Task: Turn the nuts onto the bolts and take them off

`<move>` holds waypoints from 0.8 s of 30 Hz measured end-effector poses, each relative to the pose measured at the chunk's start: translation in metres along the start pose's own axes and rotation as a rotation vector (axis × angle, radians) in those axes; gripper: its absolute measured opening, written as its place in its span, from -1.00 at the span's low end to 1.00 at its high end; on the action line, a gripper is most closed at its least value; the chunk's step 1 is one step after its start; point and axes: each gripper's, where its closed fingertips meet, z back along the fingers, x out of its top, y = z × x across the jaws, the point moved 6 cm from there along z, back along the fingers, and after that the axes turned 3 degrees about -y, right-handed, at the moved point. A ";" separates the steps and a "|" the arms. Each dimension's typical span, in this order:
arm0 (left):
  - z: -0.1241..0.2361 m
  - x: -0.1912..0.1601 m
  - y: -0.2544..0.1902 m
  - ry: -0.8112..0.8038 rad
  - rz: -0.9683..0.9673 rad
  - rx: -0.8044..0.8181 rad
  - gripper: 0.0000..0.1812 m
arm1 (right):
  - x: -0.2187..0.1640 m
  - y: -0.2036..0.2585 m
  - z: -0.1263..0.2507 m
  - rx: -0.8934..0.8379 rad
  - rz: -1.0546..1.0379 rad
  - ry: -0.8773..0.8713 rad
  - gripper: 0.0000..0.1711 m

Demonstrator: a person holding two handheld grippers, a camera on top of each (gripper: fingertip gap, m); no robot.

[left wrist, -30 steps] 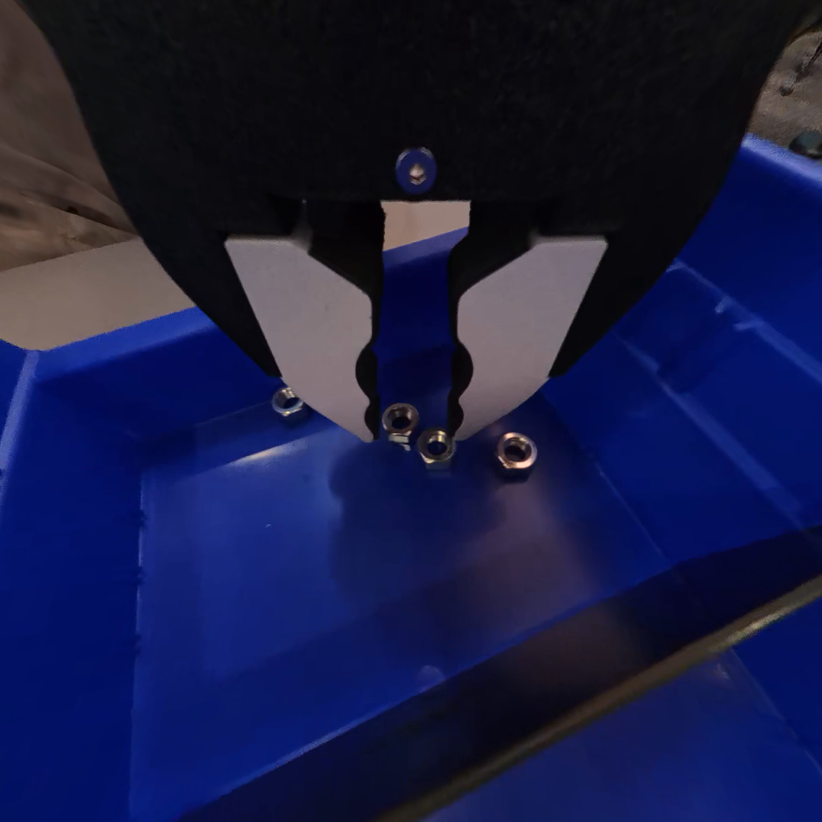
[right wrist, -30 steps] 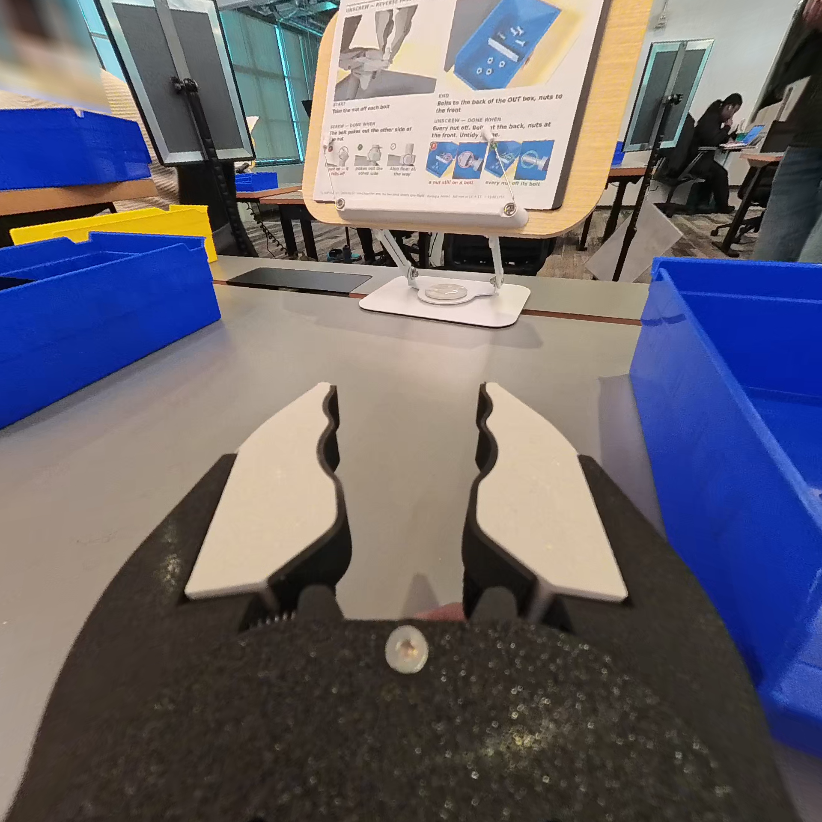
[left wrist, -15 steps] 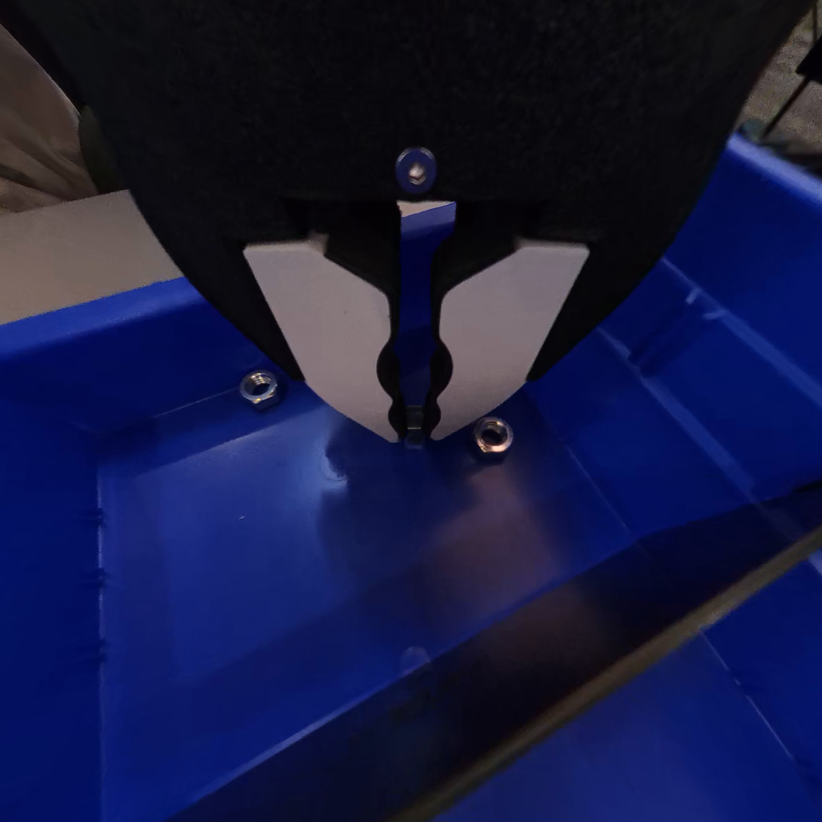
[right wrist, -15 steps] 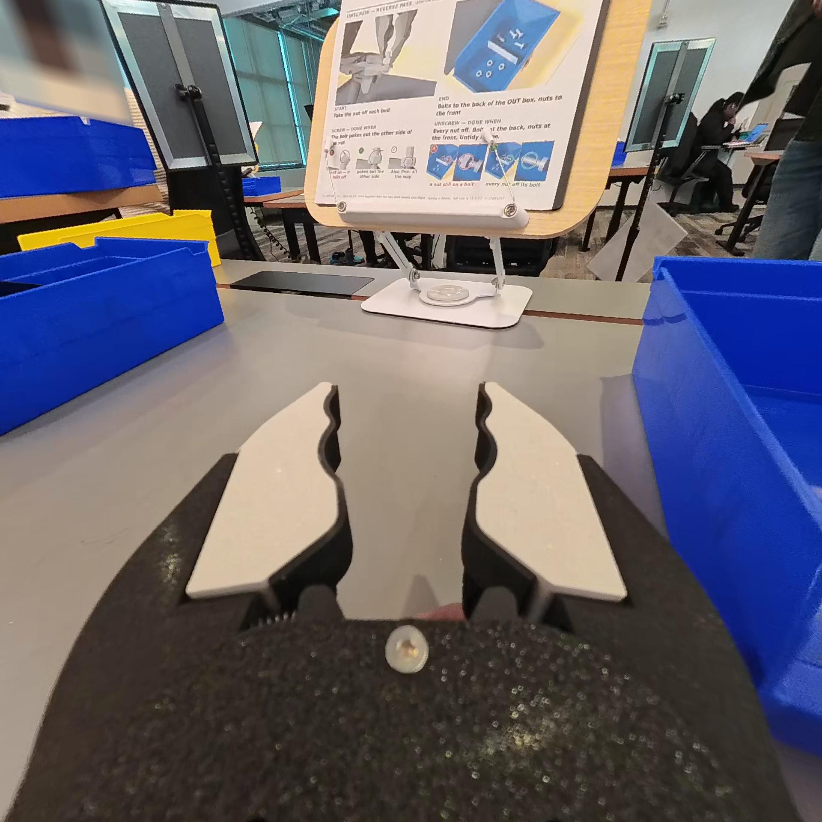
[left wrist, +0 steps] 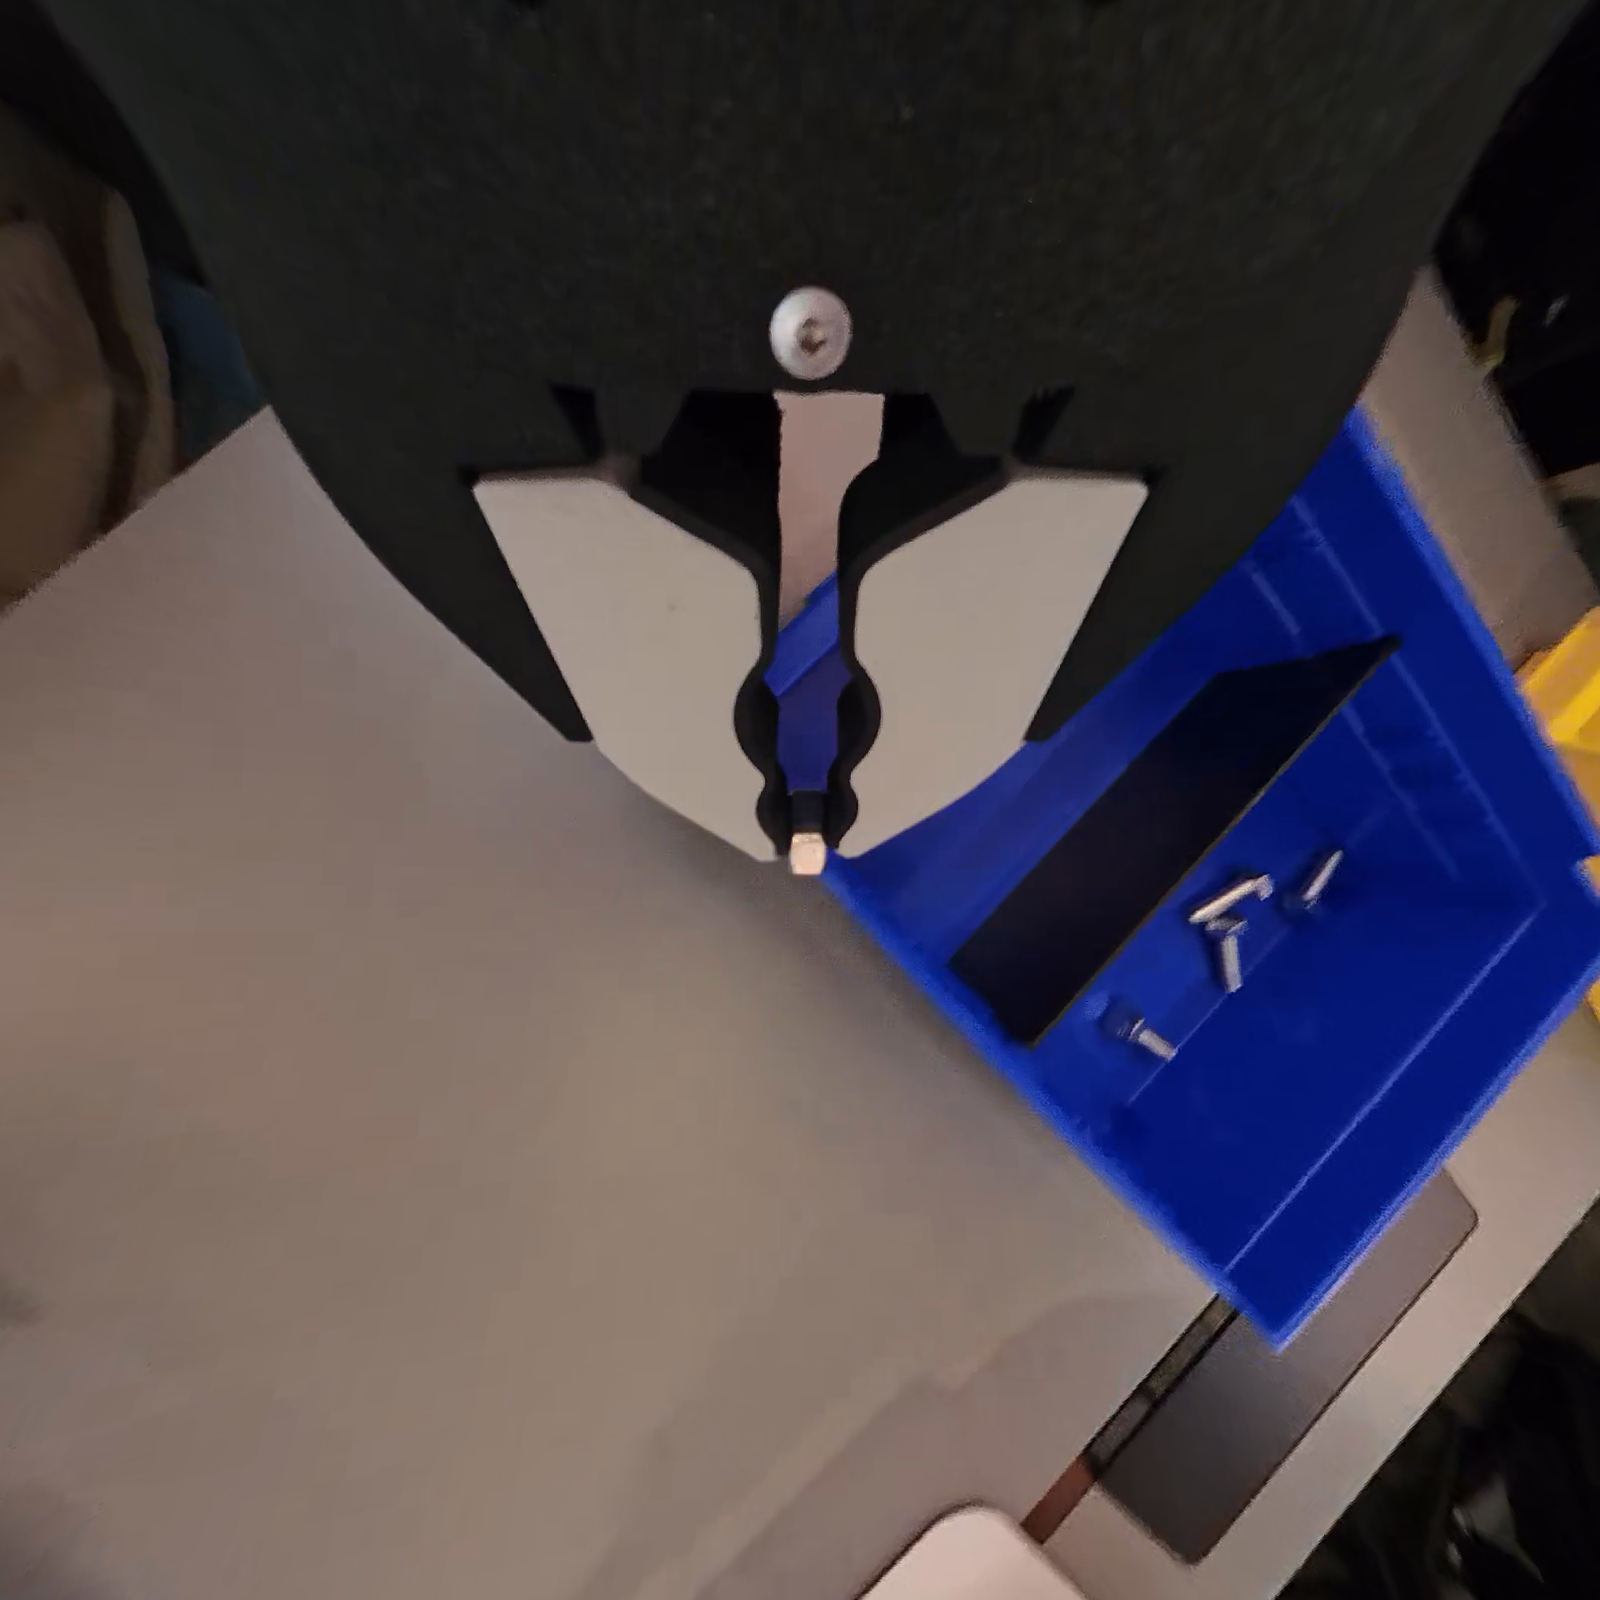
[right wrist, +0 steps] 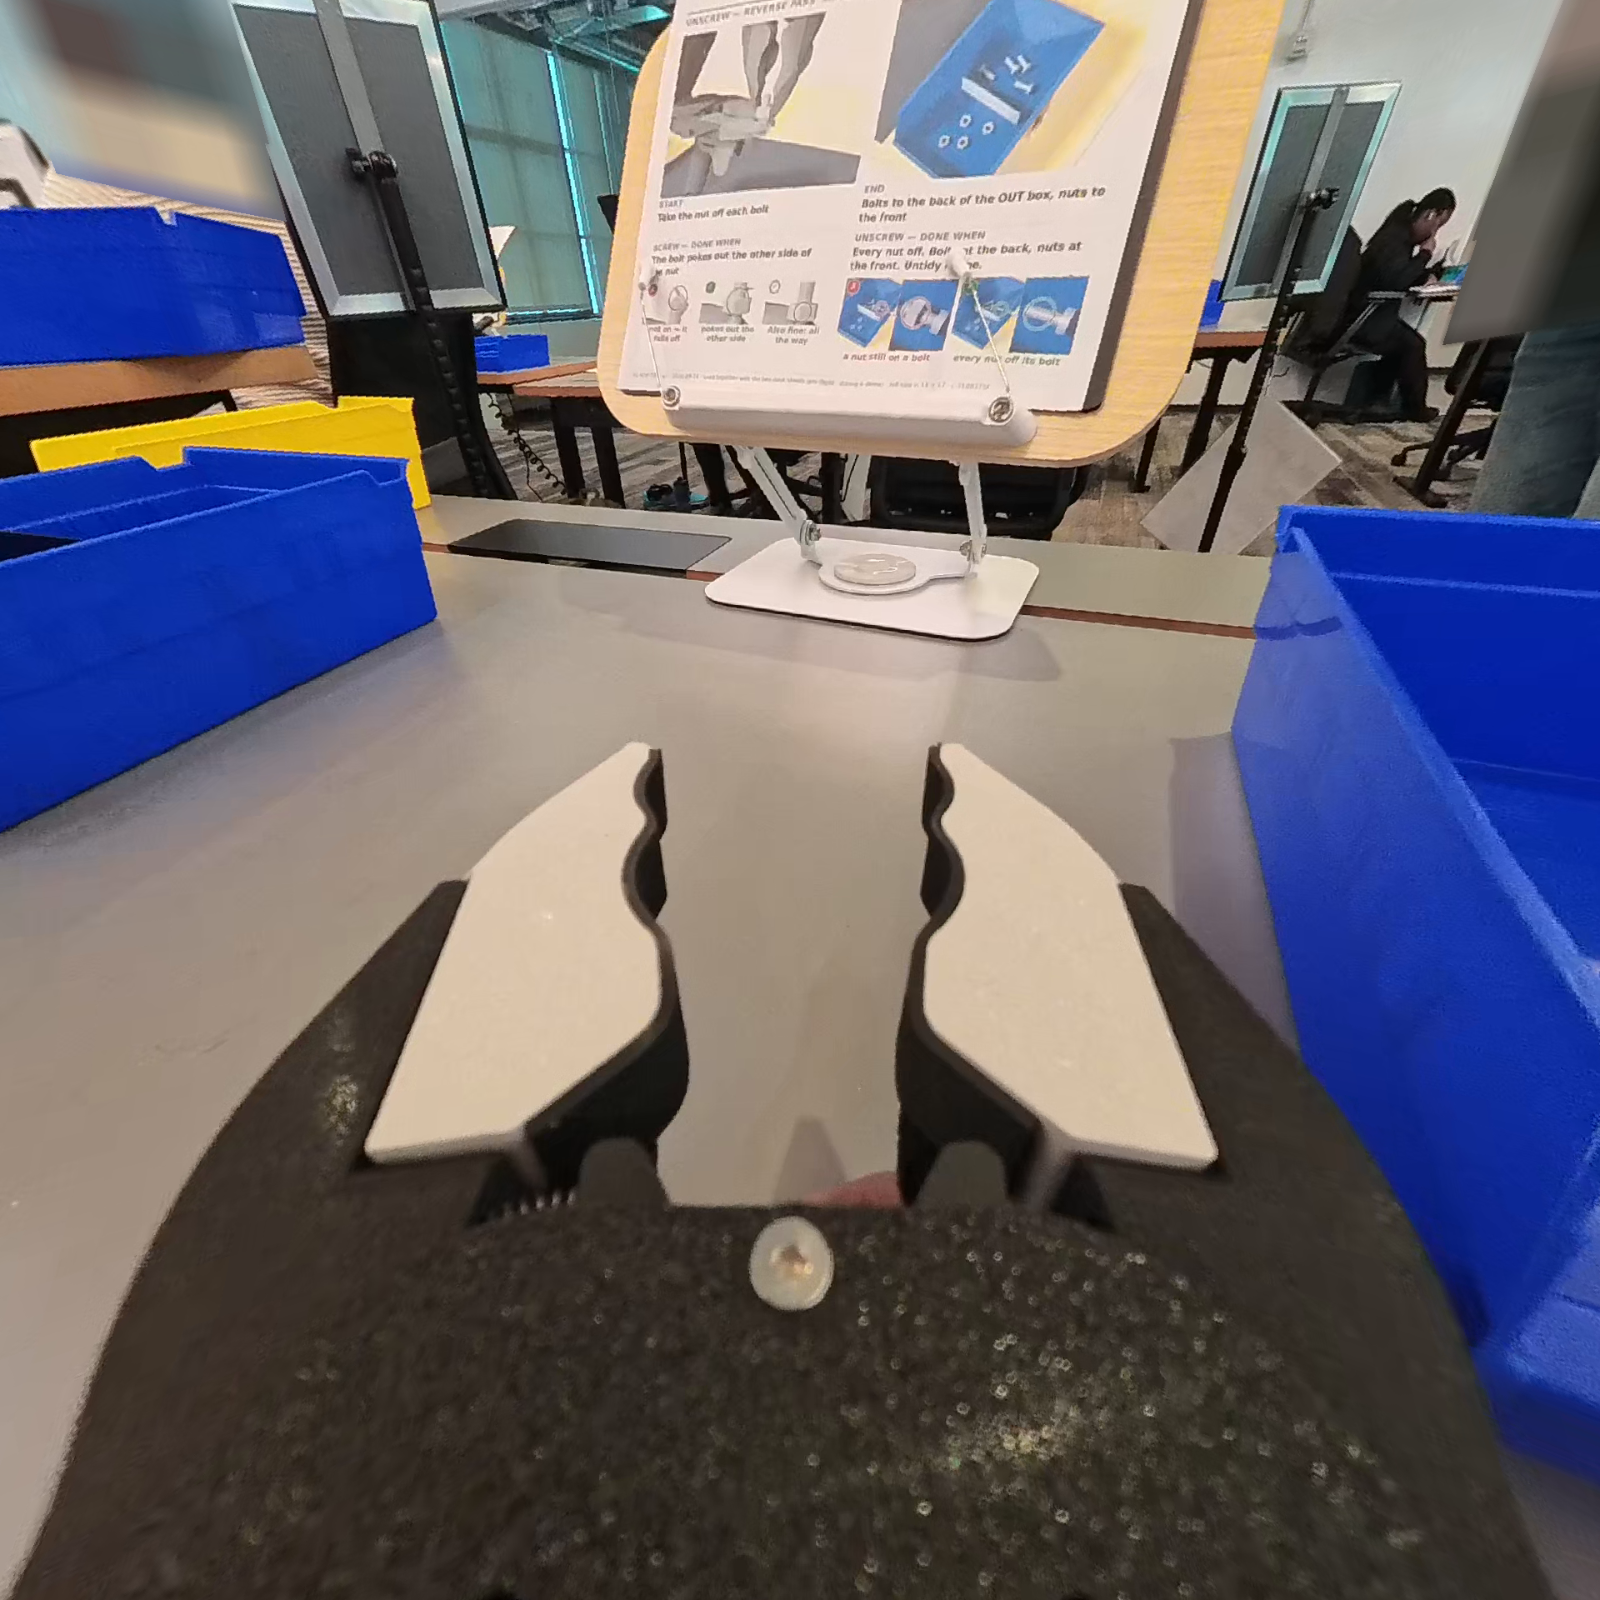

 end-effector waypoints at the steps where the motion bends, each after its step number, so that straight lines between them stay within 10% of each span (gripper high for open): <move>1: -0.002 0.006 -0.008 -0.027 0.005 -0.043 -0.91 | 0.000 0.000 0.000 -0.001 0.001 0.000 -0.33; 6: -0.054 0.069 -0.054 -0.112 -0.052 -0.279 -0.91 | 0.000 0.001 -0.001 -0.001 0.010 0.003 -0.34; 15: -0.230 0.153 -0.079 0.282 0.014 -0.743 -0.91 | 0.001 0.003 0.000 -0.001 0.035 -0.008 -0.34; 24: -0.272 0.152 -0.066 0.444 -0.094 -0.799 -0.91 | 0.001 0.005 0.001 0.003 0.044 -0.017 -0.34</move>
